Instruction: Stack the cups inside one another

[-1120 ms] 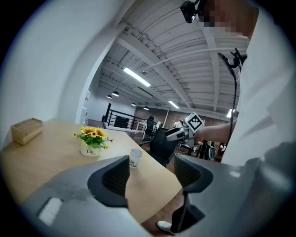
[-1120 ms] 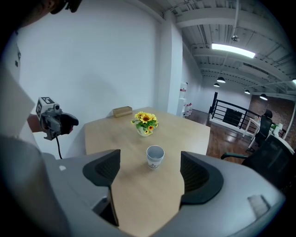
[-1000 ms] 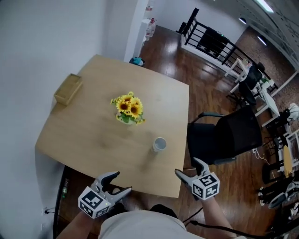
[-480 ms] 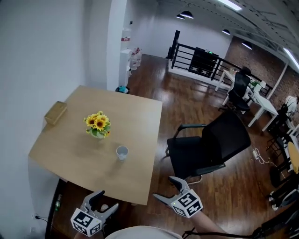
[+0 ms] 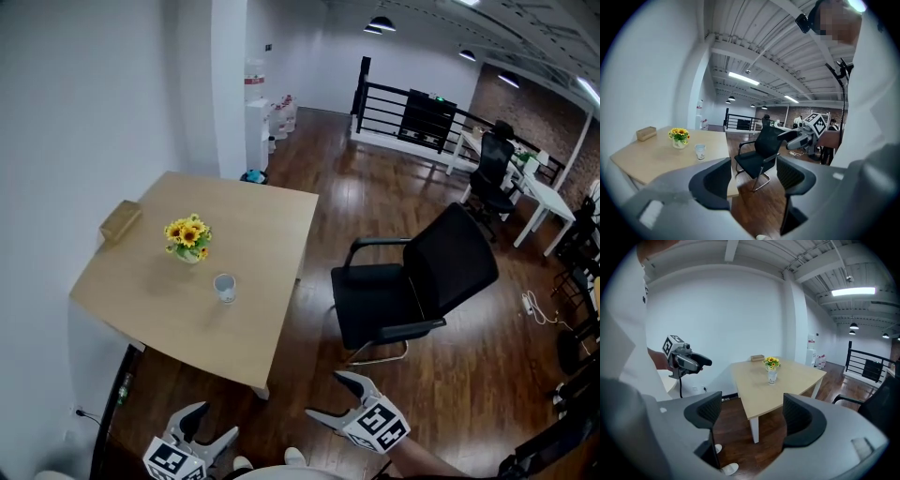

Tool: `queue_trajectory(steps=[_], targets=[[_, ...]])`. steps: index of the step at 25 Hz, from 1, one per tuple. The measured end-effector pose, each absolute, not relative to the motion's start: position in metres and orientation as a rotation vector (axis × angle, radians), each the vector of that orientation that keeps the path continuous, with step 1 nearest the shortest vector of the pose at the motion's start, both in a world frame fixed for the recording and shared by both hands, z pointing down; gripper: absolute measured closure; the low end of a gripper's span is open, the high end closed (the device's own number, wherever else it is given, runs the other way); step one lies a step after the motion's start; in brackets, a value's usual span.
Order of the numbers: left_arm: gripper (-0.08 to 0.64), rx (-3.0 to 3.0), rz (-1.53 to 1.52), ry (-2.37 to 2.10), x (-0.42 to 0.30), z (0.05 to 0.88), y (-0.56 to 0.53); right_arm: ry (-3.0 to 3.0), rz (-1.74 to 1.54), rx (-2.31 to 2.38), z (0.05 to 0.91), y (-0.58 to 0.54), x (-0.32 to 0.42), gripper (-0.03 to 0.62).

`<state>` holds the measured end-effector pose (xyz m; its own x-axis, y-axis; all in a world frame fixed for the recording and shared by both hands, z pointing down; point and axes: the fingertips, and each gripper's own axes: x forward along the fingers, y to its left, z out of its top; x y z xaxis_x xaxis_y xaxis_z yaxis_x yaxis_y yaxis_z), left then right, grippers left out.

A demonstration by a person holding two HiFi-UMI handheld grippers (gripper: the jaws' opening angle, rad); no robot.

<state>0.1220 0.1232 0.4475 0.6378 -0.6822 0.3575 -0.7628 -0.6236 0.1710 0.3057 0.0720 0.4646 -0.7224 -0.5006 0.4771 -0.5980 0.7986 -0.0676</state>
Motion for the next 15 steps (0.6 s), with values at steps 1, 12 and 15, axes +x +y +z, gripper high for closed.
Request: queue_trajectory(steps=[1,12,15], targets=[[0.241,2.567,0.377,-1.151,0.129,0.444,0.126,-2.55,0.316,0.826,0.463,0.078,0.309,0.189],[0.239,2.636,0.385,-1.12,0.128,0.427,0.175,-2.578,0.283,0.705,0.443,0.14,0.267,0.184],[0.239,2.631,0.371,-1.148,0.111,0.424,0.191,-2.582,0.262,0.669,0.44,0.152,0.246,0.185]])
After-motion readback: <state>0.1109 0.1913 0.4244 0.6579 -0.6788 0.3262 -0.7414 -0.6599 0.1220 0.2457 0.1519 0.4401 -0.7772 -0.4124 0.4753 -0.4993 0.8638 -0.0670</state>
